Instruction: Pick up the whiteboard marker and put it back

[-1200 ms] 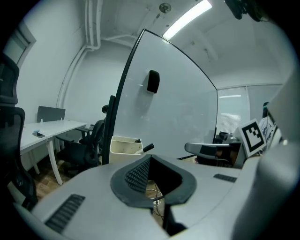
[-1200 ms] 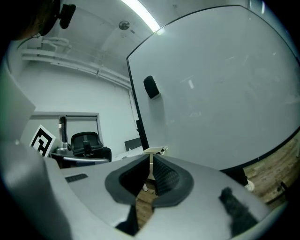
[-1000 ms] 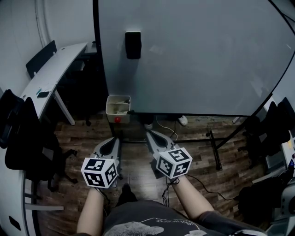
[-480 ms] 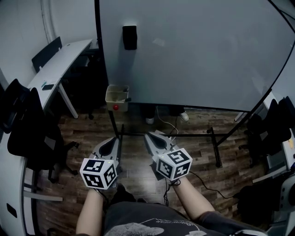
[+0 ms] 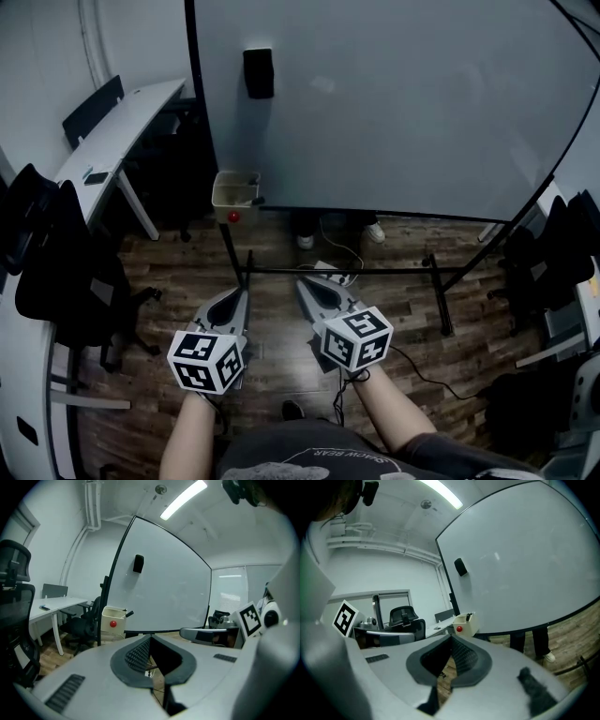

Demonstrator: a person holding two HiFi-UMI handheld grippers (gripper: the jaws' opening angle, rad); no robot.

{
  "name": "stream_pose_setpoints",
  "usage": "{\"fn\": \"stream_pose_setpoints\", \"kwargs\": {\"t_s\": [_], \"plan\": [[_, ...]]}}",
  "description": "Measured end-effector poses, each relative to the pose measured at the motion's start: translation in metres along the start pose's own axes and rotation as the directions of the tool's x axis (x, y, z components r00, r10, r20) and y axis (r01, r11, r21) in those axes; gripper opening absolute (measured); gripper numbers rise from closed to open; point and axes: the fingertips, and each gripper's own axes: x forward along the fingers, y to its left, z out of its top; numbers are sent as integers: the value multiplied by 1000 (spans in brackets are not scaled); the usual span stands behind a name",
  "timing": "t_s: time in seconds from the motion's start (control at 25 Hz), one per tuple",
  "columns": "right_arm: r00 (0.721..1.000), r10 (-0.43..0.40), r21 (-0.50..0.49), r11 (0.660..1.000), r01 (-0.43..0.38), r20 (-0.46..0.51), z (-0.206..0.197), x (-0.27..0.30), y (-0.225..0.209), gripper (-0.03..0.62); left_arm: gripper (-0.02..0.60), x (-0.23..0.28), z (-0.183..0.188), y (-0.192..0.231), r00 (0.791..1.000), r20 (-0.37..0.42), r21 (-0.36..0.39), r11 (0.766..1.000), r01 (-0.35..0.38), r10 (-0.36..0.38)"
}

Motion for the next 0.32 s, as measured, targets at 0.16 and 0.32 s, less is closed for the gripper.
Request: {"fn": "stream_pose_setpoints", "kwargs": {"t_s": [0.16, 0.32], "plan": [[1000, -9, 8, 1000, 9, -5, -7, -1, 7, 23, 14, -9, -9, 3, 1000, -8, -6, 1000, 1, -1], [1000, 0, -9, 1000, 0, 11, -6, -4, 29, 23, 14, -31, -12, 8, 1000, 0, -9, 1000, -5, 5]]}}
